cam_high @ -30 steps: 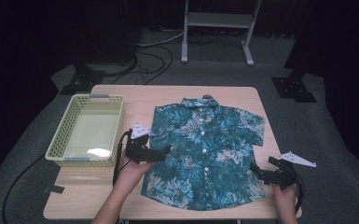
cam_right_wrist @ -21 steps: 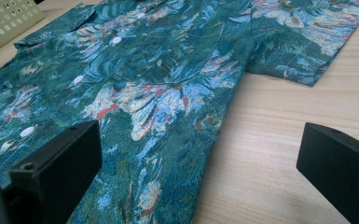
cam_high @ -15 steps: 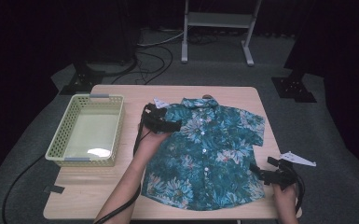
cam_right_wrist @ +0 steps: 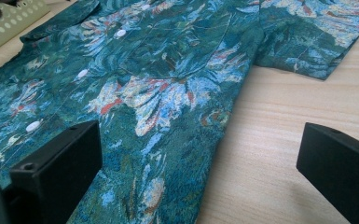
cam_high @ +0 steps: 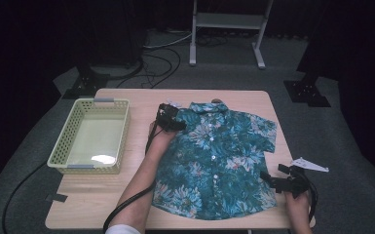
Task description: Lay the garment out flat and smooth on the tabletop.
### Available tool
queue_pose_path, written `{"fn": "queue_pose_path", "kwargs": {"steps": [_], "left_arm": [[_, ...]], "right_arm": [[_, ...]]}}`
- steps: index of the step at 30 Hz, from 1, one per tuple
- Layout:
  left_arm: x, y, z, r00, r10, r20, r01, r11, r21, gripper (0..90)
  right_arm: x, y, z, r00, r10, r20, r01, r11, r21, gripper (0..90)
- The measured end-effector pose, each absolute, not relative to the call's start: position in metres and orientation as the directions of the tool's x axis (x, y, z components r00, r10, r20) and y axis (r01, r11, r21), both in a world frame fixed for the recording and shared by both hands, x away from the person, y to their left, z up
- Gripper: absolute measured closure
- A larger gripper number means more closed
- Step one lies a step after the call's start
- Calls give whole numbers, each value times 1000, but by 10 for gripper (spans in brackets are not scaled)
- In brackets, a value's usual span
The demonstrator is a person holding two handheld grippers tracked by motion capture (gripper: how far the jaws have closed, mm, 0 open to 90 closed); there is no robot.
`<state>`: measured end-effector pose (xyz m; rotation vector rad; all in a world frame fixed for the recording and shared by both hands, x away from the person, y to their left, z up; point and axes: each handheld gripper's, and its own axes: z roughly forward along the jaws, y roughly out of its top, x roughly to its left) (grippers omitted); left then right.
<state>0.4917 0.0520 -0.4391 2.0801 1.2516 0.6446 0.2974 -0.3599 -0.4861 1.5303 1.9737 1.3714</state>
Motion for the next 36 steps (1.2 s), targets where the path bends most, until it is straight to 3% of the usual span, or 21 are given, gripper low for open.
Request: {"fn": "queue_pose_path", "kwargs": {"steps": [13,18,23,29,36], "left_arm": [[500,59,-467,436,898,59,641,-356,680,500],[498,60,-462,441,893,92,612,-374,697,667],[495,68,-457,433,892,132,594,-393,702,900],[492,86,-448,368,918,146,584,-351,732,900],[489,127,-442,219,967,127,624,-239,744,900]], "right_arm": [[298,-360,-486,-399,862,312,590,-20,807,0],[298,-360,-486,-397,863,314,592,-21,806,0],[298,-360,-486,-397,862,315,594,-21,804,0],[298,-361,-486,-394,863,316,596,-22,803,0],[298,-360,-486,-391,864,317,599,-23,800,0]]}}
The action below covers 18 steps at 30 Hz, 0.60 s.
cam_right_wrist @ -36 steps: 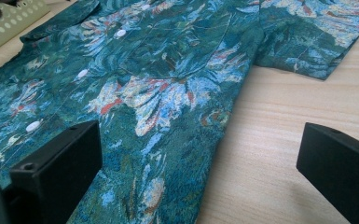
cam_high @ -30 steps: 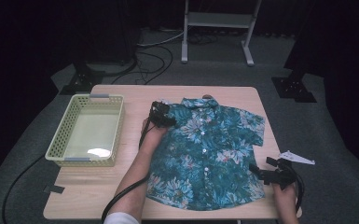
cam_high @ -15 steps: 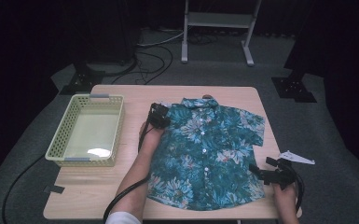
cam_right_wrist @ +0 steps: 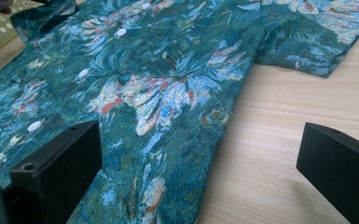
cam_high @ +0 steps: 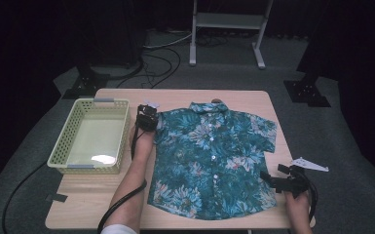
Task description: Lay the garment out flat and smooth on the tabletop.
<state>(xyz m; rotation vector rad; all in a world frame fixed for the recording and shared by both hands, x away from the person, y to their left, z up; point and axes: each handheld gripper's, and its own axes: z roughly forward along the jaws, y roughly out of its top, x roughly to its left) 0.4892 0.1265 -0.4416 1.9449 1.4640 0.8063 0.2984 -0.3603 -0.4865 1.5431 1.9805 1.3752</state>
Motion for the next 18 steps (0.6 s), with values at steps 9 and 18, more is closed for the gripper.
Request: {"fn": "queue_pose_path", "kwargs": {"steps": [9,18], "left_arm": [[481,143,-433,136,990,-29,612,-61,789,585],[477,134,-444,225,948,-227,644,30,765,68]], "right_arm": [[299,-360,-487,-387,866,316,605,-20,796,0],[299,-360,-487,-384,867,319,606,-24,795,0]]}}
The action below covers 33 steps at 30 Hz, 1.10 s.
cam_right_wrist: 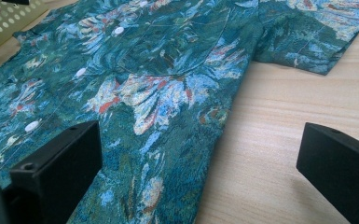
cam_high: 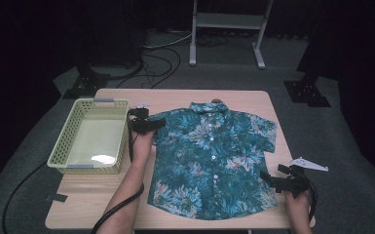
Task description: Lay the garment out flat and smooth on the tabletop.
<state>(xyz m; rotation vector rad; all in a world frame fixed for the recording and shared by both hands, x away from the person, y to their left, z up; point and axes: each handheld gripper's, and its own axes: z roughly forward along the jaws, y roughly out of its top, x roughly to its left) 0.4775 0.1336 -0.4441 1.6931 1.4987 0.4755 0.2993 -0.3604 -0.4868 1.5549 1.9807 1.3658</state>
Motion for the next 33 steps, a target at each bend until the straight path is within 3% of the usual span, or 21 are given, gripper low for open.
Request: {"fn": "queue_pose_path", "kwargs": {"steps": [4,8,12,15,19,23,27,33], "left_arm": [[473,131,-446,218,957,-191,635,10,773,3],[467,131,-449,232,966,-114,629,-60,775,2],[456,139,-450,253,955,-154,597,-29,802,0],[446,138,-452,270,955,-120,572,-59,818,0],[437,140,-453,276,948,-159,564,-25,825,0],[427,139,-451,305,943,-134,547,-58,835,0],[415,142,-449,347,920,-183,508,-20,861,0],[397,141,-456,404,901,-162,480,-58,876,0]], "right_arm": [[299,-360,-487,-384,866,320,606,-25,795,0],[299,-360,-487,-384,866,320,605,-26,796,0],[299,-360,-487,-382,867,319,605,-26,795,0],[299,-360,-487,-384,867,317,605,-23,796,0],[299,-360,-487,-381,868,319,606,-27,795,0],[299,-360,-487,-382,868,317,606,-24,795,0],[299,-360,-487,-382,867,321,606,-27,795,0],[299,-360,-487,-382,866,323,609,-27,793,0]]}}
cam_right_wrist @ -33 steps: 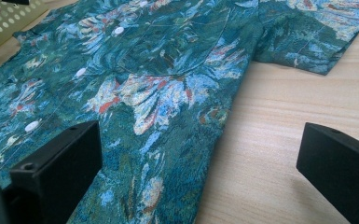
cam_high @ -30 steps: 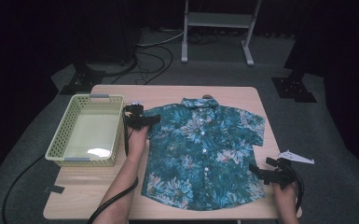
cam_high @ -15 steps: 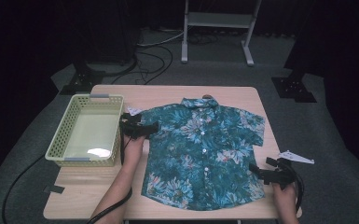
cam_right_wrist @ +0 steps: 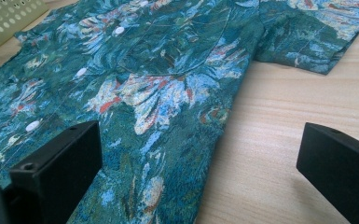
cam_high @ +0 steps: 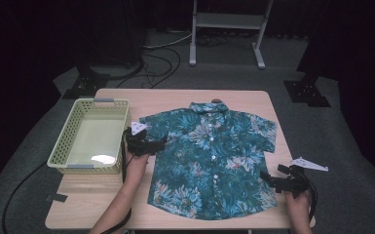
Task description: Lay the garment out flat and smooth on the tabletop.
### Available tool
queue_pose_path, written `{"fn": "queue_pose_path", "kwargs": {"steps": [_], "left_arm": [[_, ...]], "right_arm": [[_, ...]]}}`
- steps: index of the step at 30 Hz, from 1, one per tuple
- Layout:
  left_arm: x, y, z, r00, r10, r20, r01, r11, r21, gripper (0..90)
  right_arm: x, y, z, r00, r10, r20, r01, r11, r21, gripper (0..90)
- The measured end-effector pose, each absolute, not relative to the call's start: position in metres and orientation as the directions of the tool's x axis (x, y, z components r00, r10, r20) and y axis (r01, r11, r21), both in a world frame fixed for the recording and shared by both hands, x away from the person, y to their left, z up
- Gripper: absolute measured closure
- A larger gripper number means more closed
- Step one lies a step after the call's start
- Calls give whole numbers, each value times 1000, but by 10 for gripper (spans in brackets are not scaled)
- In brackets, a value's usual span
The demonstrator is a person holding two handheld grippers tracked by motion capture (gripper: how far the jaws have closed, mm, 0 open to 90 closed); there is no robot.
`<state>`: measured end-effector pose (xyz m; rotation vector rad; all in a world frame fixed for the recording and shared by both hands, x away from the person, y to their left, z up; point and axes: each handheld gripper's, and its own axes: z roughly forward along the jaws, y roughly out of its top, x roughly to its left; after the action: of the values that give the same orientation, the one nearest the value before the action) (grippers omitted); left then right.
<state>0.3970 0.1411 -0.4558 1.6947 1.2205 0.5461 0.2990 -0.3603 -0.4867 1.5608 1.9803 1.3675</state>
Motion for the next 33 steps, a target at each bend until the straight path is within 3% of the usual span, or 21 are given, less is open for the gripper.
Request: {"fn": "queue_pose_path", "kwargs": {"steps": [4,11,14,19,24,33], "left_arm": [[383,141,-456,422,886,-194,475,-34,879,0],[356,142,-457,463,869,-175,441,-54,896,0],[344,146,-457,479,849,-223,445,-16,895,0],[325,146,-461,514,844,-154,408,-83,909,0],[312,154,-466,509,840,-185,410,-48,911,0],[281,167,-470,546,825,-145,335,-56,941,0]], "right_arm": [[299,-360,-487,-380,867,323,608,-29,793,0],[299,-361,-487,-378,867,324,607,-32,794,0],[299,-361,-487,-377,867,325,608,-33,793,0],[299,-361,-487,-375,868,325,608,-35,793,0],[299,-361,-487,-373,869,324,609,-34,793,0],[299,-360,-487,-374,869,324,613,-31,790,0]]}}
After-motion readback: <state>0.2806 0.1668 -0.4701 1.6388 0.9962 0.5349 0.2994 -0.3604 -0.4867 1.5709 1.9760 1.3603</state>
